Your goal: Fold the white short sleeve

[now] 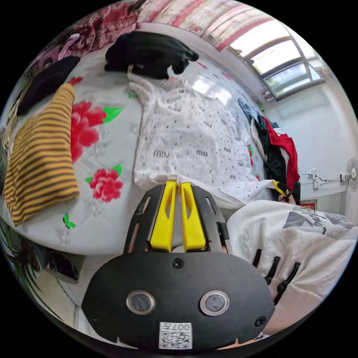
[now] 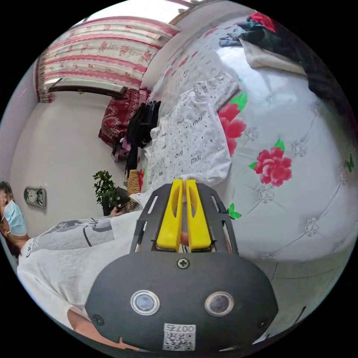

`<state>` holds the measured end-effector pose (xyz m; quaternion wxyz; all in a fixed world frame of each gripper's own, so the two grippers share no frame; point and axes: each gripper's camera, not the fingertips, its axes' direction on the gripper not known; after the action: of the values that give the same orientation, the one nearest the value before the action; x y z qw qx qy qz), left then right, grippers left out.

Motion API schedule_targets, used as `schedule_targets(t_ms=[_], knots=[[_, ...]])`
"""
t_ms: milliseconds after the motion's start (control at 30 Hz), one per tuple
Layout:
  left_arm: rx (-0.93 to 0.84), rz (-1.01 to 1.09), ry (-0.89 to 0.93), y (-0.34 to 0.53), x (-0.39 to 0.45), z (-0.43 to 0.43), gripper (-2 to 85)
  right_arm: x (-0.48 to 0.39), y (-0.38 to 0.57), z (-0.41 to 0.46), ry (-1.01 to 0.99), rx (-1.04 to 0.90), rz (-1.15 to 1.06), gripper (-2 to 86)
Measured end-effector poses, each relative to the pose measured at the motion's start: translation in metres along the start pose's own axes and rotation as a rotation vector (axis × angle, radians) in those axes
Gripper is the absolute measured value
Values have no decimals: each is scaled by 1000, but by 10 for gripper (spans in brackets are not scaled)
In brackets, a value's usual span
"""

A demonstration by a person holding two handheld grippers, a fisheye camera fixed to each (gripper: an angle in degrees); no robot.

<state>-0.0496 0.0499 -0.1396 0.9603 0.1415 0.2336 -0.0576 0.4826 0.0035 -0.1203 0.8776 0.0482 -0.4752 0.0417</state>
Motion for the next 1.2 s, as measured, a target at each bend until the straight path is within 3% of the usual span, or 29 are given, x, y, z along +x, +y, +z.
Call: schedule_targets(t_ms=[167, 433, 633, 733, 833, 1200], knots=[[66, 49, -33, 4, 7, -24, -2, -26, -9, -17, 24, 29, -90, -3], [-90, -35, 62, 67, -33, 10, -1, 28, 33, -4, -30, -74, 131, -2], [-41, -111, 104, -40, -62, 55, 10, 19, -62, 44, 38, -132, 55, 3], [54, -218, 58, -107, -77, 85, 37, 12, -117, 66, 208, -36, 51, 16], [3, -305, -63, -144, -97, 115, 60, 10, -144, 86, 307, -19, 65, 35], [-167, -36, -208, -82, -66, 198, 67, 39, -80, 152, 383, -187, 68, 55]])
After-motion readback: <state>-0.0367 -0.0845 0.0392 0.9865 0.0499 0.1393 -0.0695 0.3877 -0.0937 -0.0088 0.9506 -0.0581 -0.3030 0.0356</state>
